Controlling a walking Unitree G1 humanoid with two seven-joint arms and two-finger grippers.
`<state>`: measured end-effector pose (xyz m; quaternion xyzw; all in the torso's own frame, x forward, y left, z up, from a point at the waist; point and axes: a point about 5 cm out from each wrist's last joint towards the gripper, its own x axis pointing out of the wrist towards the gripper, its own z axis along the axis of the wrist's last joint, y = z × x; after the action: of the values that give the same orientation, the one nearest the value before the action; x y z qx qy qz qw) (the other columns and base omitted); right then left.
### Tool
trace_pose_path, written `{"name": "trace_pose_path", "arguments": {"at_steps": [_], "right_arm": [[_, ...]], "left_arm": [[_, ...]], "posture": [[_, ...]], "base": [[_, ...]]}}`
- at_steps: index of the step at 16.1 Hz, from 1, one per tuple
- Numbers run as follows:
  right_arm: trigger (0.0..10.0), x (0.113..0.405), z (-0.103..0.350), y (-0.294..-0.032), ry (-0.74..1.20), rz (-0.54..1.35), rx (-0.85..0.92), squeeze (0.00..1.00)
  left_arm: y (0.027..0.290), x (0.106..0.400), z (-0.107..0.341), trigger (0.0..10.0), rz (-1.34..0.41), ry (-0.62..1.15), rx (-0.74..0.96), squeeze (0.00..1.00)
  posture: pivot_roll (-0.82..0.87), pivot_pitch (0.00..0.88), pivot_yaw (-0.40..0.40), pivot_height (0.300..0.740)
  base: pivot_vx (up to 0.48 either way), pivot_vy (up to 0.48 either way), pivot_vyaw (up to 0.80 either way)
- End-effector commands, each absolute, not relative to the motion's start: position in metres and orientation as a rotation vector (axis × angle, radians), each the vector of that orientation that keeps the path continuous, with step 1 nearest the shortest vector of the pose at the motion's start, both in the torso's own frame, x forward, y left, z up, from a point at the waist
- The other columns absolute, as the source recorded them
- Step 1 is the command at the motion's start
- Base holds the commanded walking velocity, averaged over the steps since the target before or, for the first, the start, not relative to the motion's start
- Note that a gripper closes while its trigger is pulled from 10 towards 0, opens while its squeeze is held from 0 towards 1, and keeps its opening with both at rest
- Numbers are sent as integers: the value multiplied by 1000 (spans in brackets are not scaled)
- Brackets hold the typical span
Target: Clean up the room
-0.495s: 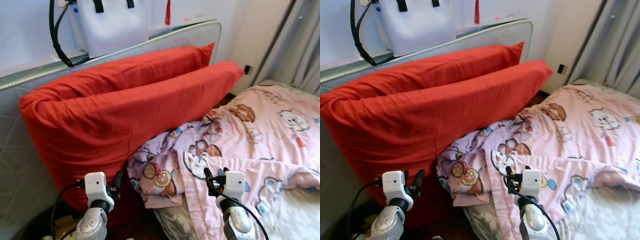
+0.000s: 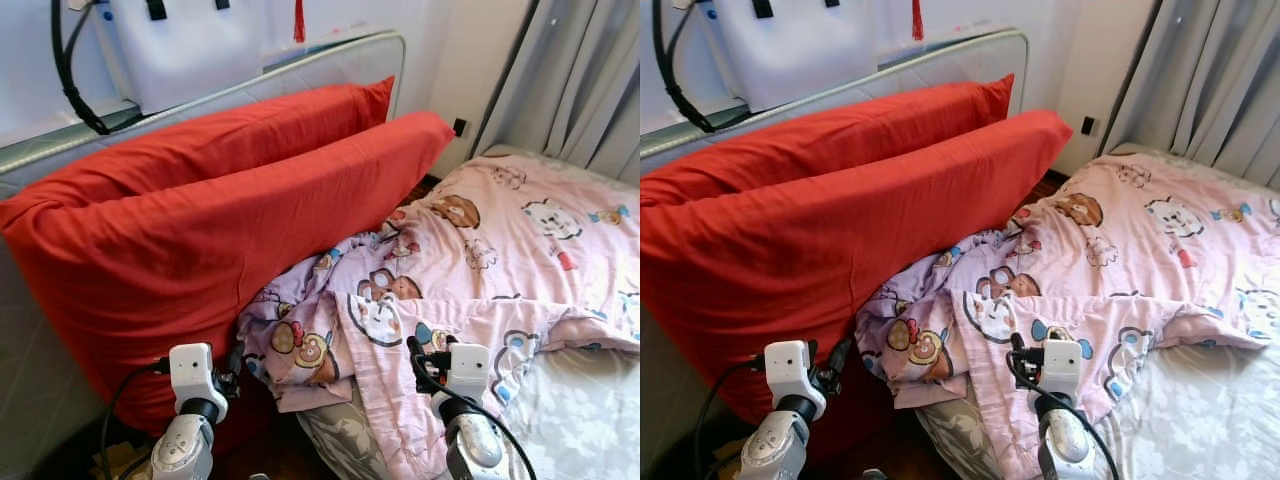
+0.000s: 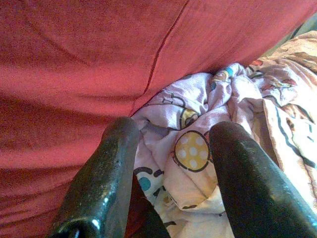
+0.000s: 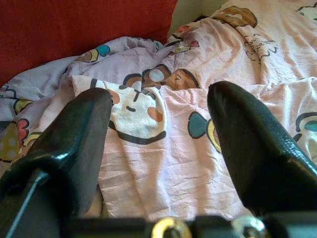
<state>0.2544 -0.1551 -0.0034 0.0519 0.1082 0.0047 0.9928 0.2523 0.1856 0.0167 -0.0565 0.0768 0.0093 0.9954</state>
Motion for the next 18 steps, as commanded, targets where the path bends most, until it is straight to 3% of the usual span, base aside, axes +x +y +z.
{"name": "trace_pose_path", "arguments": {"at_steps": [1, 18], "right_arm": [[10000, 254, -7, -153, 253, 8, 105, 0], [10000, 252, -8, -147, 252, 3, 117, 0]], "left_arm": [[185, 253, 16, 10000, 13, 159, -105, 0], [192, 251, 17, 10000, 30, 155, -94, 0]], "posture": [[16, 10, 12, 680], [32, 29, 26, 680]], "base": [[0, 0, 0], [0, 0, 0]]}}
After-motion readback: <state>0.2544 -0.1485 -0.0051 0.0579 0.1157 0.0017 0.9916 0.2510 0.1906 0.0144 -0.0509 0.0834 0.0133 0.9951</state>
